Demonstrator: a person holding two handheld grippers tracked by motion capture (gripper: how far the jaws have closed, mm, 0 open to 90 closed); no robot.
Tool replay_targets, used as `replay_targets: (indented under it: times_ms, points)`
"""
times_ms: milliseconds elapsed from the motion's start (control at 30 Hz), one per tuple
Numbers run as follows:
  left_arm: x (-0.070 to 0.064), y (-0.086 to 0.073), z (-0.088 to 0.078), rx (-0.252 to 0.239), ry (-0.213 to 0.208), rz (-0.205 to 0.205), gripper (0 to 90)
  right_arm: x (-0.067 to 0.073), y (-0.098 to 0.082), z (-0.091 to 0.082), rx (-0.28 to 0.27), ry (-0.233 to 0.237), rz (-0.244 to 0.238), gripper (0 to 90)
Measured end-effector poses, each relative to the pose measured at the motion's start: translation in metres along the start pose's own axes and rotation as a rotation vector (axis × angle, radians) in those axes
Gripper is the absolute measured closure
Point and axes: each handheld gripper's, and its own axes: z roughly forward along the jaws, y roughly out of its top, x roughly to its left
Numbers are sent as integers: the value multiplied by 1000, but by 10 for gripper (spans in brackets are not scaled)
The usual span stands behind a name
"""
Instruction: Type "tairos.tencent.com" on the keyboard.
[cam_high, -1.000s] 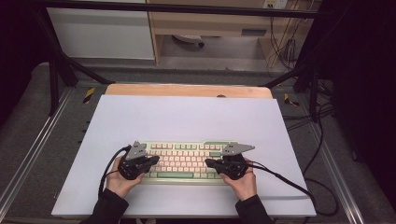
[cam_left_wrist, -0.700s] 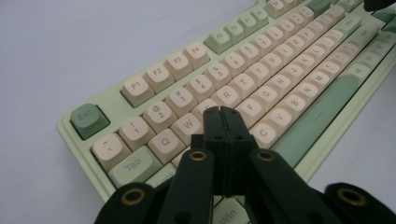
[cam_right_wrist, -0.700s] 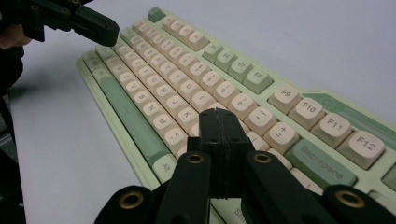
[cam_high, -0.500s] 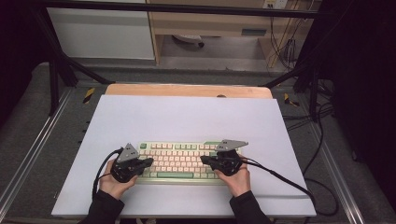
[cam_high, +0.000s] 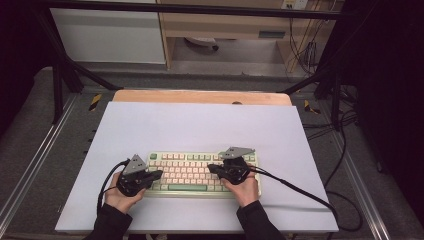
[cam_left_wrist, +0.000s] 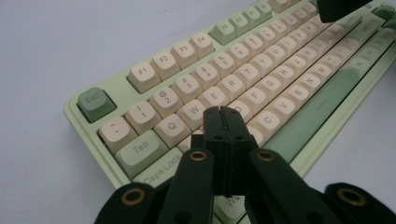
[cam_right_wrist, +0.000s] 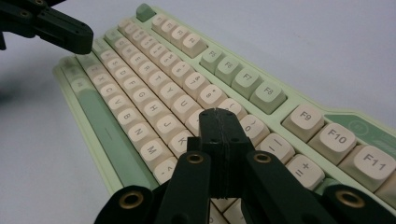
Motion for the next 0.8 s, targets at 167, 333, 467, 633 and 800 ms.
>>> replay_targets:
  times_ms: [167, 333, 467, 633, 800]
  points:
    - [0, -1, 1, 2, -1, -2, 900, -2, -1, 6, 14, -9, 7, 900]
    - [1, -1, 0, 0, 0, -5, 899, 1, 2, 13, 25, -12, -5, 900]
    - [2, -1, 0, -2, -1, -6, 899, 2, 3, 17, 37, -13, -7, 900]
    - [2, -1, 0, -1, 0, -6, 900, 1, 1, 20, 53, -18, -11, 900]
    - [2, -1, -1, -1, -1, -5, 899, 1, 0, 22, 60, -25, -11, 900]
